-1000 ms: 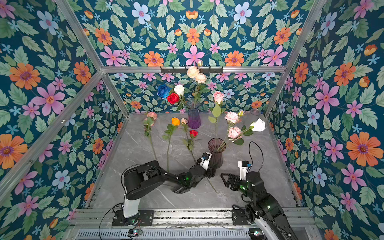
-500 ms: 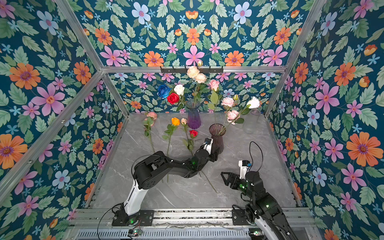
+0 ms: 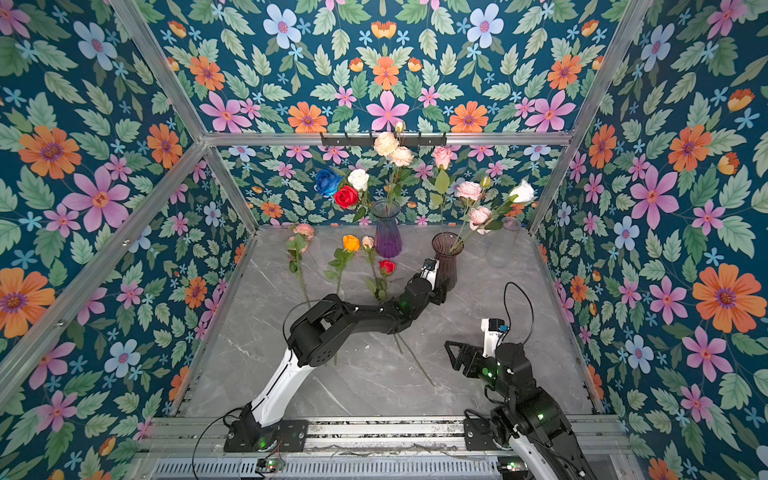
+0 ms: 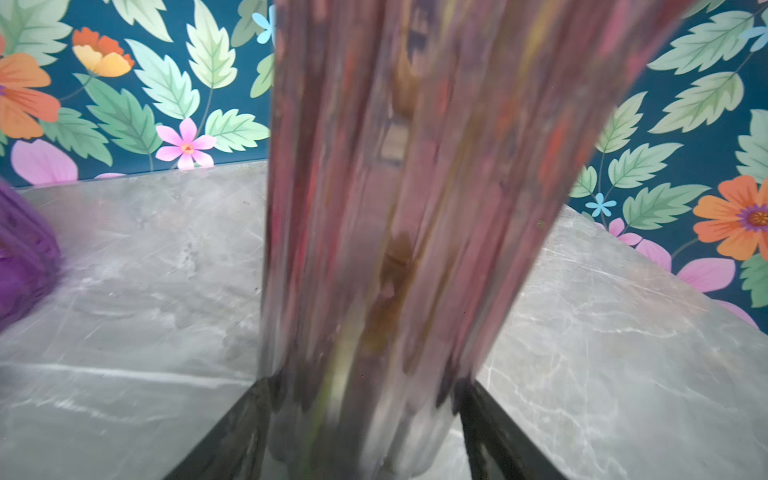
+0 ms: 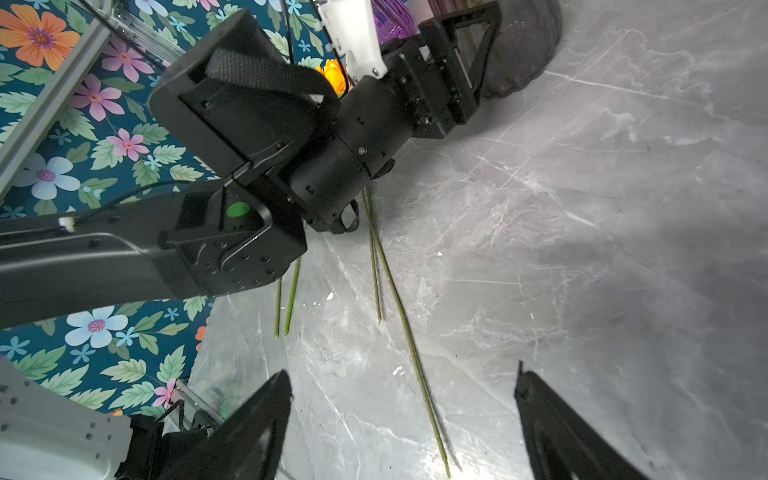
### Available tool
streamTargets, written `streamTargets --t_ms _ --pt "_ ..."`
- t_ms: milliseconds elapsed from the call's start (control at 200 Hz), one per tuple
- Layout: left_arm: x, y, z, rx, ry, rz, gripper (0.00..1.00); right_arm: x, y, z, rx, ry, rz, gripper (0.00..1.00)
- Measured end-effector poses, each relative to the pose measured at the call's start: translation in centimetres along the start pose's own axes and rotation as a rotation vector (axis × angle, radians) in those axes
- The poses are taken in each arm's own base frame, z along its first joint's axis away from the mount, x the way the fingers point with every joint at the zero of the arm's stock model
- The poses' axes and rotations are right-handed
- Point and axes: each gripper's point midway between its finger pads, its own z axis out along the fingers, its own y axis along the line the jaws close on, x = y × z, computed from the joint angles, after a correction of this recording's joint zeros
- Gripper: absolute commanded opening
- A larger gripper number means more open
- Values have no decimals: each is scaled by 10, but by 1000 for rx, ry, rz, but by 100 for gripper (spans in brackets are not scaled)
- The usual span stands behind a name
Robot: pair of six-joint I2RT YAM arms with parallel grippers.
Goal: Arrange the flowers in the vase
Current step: 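Slide the mauve vase farther from the robot toward the purple vase with the left gripper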
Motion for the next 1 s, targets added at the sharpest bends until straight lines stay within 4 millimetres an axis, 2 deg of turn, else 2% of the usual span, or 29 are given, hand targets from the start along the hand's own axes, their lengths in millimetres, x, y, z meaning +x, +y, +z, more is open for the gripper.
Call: streamTargets --t_ms 240,375,515,695,1000 --pt "-5 1 22 -30 33 62 72 1 -2 -2 9 0 -6 86" --pt "-6 13 32 -60 55 89 71 2 -2 -3 10 1 -7 86" --pt "5 34 42 -99 112 98 71 1 -1 -4 8 -2 -15 86" --pt "17 46 47 -137 172 91 72 1 -1 -5 3 -8 -24 86" --pt "18 52 51 -162 194 43 75 0 0 -8 2 -14 -25 86"
